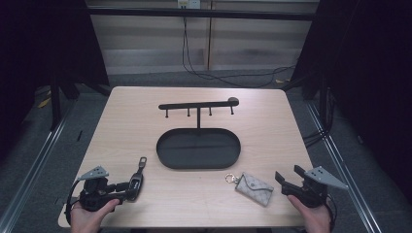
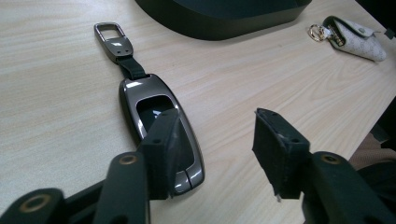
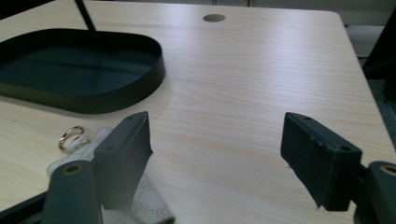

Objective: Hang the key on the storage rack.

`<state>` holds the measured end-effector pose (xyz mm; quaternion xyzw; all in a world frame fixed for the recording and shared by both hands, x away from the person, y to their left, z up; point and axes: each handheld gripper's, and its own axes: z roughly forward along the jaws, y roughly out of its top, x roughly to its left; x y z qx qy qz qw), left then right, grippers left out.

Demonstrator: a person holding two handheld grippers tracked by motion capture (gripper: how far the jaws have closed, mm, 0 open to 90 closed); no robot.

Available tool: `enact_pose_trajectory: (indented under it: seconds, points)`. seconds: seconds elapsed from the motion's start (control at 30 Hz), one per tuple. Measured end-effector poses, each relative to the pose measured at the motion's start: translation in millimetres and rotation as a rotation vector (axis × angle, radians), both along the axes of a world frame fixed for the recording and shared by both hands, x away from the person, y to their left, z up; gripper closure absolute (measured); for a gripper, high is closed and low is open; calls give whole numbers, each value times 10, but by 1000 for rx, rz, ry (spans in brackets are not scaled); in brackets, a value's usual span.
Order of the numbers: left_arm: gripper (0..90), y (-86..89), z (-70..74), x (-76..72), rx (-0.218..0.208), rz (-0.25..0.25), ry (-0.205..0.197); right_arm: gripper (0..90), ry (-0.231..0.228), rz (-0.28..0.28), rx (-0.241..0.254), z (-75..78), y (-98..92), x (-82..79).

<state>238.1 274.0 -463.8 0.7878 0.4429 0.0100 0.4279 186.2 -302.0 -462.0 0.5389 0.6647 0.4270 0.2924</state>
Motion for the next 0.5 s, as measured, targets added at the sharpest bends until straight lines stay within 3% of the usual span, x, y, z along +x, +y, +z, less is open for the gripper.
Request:
enact_pose_trajectory:
  seconds: [0.03,0.07,0.13,0.2,0.3,0.4,0.5]
  points:
    - [495,1,0,3,5,-3,-1,262,19,0,9,8,5,-5]
    - [487,-2,-1,4,2,-6,2,273,66,11,20,18,13,-8]
    - [478,-10,-1,1,-7,-3,3,273,55,13,25,33,26,-27]
    - [479,-27,-3,3,-2,-6,8,272,47,23,70,56,65,-88]
    - [475,-50,1,10,2,-15,15,269,54,32,56,53,67,-100]
    - [424,-90,27,30,30,-28,13,257,72,24,94,43,24,-79]
    - [424,-133,66,78,50,-32,7,248,74,28,97,46,25,-82]
